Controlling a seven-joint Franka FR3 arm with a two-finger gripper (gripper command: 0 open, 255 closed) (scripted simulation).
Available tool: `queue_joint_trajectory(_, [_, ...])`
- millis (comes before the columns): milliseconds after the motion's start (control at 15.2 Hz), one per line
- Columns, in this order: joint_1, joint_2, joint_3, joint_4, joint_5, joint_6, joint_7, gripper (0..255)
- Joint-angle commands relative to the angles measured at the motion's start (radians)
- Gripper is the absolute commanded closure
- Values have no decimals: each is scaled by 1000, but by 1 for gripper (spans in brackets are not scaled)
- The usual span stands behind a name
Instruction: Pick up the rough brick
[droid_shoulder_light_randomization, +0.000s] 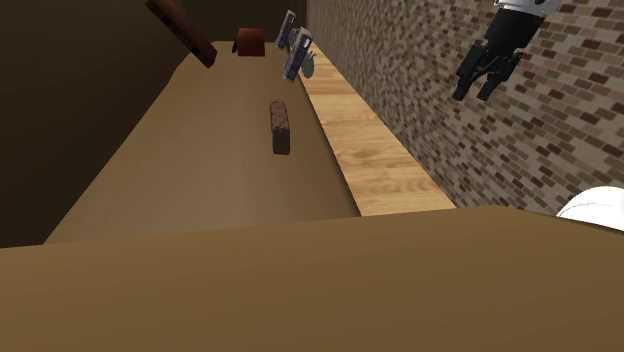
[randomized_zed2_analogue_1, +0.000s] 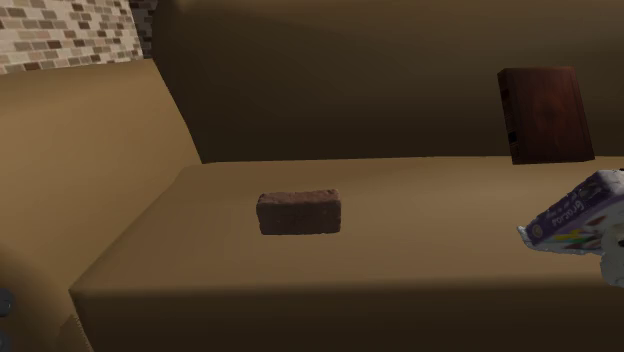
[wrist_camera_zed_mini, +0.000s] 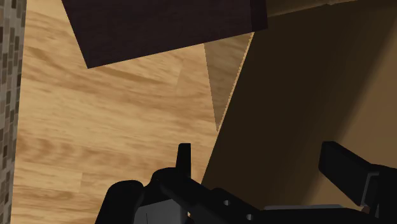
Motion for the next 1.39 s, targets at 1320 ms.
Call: queue_joint_trajectory(1320, [38, 659, 329, 443, -11, 209, 443, 0])
